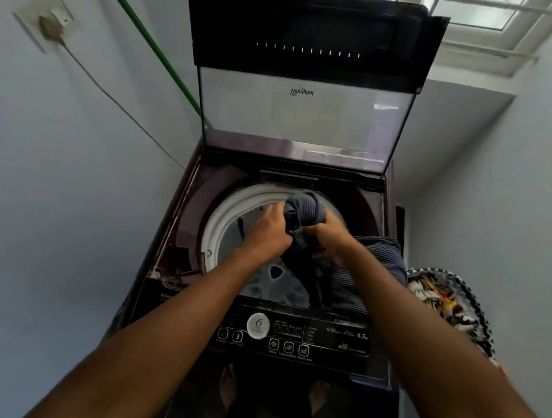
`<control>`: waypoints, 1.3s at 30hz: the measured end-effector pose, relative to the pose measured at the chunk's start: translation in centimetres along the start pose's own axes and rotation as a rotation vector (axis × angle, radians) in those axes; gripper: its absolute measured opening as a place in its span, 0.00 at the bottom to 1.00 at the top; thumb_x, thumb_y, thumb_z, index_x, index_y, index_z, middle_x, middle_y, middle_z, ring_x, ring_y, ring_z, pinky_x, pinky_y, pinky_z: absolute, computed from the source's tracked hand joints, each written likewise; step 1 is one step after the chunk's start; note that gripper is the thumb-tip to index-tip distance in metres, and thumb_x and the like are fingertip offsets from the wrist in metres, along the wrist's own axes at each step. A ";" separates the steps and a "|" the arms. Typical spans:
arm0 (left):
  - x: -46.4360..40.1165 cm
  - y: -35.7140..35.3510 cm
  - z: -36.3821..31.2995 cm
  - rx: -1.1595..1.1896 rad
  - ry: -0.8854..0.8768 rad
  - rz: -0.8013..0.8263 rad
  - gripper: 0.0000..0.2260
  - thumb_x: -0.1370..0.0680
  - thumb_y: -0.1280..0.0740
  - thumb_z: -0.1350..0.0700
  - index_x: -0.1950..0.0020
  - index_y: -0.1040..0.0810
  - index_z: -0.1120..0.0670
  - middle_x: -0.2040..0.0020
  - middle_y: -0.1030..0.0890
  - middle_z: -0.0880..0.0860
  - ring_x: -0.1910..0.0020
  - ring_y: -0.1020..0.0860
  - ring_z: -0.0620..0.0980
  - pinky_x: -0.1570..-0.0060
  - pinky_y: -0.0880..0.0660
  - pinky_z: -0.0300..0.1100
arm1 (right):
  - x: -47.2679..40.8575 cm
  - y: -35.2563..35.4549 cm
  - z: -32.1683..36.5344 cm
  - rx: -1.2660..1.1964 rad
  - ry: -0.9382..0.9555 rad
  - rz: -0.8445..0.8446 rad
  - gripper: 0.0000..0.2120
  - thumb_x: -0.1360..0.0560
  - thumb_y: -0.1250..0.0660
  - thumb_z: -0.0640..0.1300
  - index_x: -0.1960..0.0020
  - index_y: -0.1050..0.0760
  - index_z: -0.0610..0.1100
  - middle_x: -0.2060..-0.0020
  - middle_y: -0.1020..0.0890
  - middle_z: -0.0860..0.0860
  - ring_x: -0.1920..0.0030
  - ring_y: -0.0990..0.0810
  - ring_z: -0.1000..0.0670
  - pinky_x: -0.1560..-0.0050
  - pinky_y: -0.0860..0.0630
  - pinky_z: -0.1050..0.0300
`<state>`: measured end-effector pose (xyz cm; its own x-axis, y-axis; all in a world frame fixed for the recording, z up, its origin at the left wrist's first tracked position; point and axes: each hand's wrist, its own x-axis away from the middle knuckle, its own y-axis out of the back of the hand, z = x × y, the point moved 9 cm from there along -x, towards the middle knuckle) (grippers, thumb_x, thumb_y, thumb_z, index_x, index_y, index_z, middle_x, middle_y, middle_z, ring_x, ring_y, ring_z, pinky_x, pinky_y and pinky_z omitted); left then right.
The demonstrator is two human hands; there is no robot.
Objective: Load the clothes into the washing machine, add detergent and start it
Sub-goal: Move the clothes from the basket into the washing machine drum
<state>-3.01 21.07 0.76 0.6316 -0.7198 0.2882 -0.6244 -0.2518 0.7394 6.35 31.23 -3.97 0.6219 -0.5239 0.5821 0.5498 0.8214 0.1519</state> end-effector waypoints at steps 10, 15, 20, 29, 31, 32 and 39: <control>2.2 -3.9 -7.5 -0.199 -0.287 -0.169 0.25 0.31 0.35 0.63 0.34 0.24 0.48 0.33 0.30 0.52 0.33 0.33 0.54 0.37 0.35 0.52 | 3.4 9.4 0.4 0.741 0.304 -0.359 0.14 0.31 0.28 0.44 0.46 0.18 0.42 0.49 0.20 0.43 0.46 0.21 0.42 0.45 0.22 0.48; 3.3 -9.8 -12.7 -0.050 -0.506 0.095 0.22 0.27 0.31 0.57 0.33 0.25 0.45 0.35 0.29 0.49 0.34 0.30 0.51 0.35 0.29 0.54 | 5.6 15.1 -1.6 0.724 0.262 -0.396 0.28 0.31 0.33 0.34 0.31 0.28 0.45 0.38 0.25 0.41 0.37 0.27 0.39 0.35 0.29 0.49; 4.8 -14.4 -14.3 -0.214 -0.525 0.311 0.35 0.30 0.23 0.47 0.26 0.34 0.42 0.25 0.39 0.51 0.25 0.40 0.54 0.29 0.33 0.56 | 6.7 17.1 -8.5 0.596 -0.108 0.060 0.48 0.29 0.28 0.35 0.21 0.54 0.55 0.32 0.27 0.42 0.36 0.25 0.39 0.38 0.24 0.44; 5.1 -15.8 -14.8 -0.286 -0.506 0.320 0.41 0.33 0.21 0.48 0.24 0.38 0.42 0.24 0.41 0.50 0.26 0.40 0.54 0.32 0.30 0.57 | 7.5 16.3 -12.2 0.718 -0.152 0.113 0.42 0.32 0.27 0.33 0.24 0.43 0.46 0.38 0.23 0.41 0.39 0.24 0.41 0.41 0.24 0.48; 5.1 -15.8 -14.8 -0.289 -0.507 0.322 0.42 0.32 0.21 0.49 0.24 0.39 0.41 0.25 0.41 0.51 0.27 0.38 0.55 0.33 0.29 0.57 | 7.6 16.6 -10.8 0.763 -0.069 0.056 0.25 0.29 0.32 0.35 0.33 0.28 0.45 0.46 0.18 0.43 0.44 0.20 0.43 0.48 0.23 0.53; 5.1 -15.8 -14.8 -0.288 -0.506 0.321 0.42 0.32 0.21 0.50 0.24 0.40 0.40 0.25 0.40 0.51 0.27 0.38 0.55 0.33 0.29 0.57 | 7.8 16.9 -10.1 0.789 -0.048 0.035 0.17 0.29 0.33 0.36 0.41 0.24 0.44 0.52 0.17 0.44 0.48 0.19 0.43 0.52 0.23 0.54; 3.9 -12.7 -14.5 -0.026 -0.464 0.179 0.30 0.26 0.28 0.55 0.27 0.35 0.43 0.36 0.26 0.51 0.38 0.25 0.53 0.38 0.26 0.50 | 8.9 17.6 -1.2 0.732 0.130 -0.150 0.12 0.40 0.40 0.51 0.64 0.24 0.45 0.65 0.19 0.45 0.63 0.21 0.43 0.67 0.28 0.56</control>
<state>14.04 30.86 1.38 0.2410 -0.9636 0.1155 -0.6887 -0.0859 0.7199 22.25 40.77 2.93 0.6554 -0.6272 0.4209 0.1514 0.6550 0.7403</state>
